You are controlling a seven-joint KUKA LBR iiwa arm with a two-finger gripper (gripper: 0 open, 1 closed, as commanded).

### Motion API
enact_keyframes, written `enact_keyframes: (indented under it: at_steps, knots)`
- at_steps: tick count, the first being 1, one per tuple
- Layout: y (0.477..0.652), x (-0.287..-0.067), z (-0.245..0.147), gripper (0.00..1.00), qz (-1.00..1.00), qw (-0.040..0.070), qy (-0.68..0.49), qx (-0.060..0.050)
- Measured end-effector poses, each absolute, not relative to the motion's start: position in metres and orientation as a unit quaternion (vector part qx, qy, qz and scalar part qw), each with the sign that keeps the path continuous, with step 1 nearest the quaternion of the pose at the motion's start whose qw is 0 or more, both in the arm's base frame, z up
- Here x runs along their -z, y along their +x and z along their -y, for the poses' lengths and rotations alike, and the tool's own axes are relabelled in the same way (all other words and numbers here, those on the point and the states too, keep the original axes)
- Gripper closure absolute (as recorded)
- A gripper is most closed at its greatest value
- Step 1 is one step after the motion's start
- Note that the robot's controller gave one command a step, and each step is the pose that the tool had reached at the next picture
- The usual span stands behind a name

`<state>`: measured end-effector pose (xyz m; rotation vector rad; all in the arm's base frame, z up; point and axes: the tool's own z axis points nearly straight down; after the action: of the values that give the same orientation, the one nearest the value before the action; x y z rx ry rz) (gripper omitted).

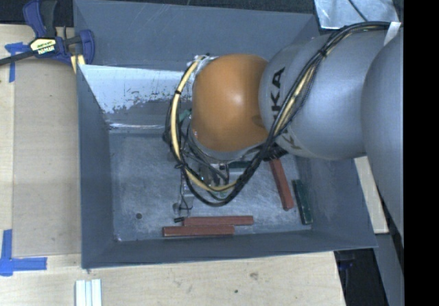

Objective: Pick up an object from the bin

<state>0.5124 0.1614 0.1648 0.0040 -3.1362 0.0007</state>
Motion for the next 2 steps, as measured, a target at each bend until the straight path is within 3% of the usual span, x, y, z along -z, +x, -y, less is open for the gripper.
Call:
enact_keyframes:
  at_steps: [1,2]
  knots:
    - [0.515,-0.169,-0.161,0.00,1.000,-0.001,0.000,0.001]
    - [0.504,-0.073,-0.102,0.00,1.000,0.002,-0.017,-0.001]
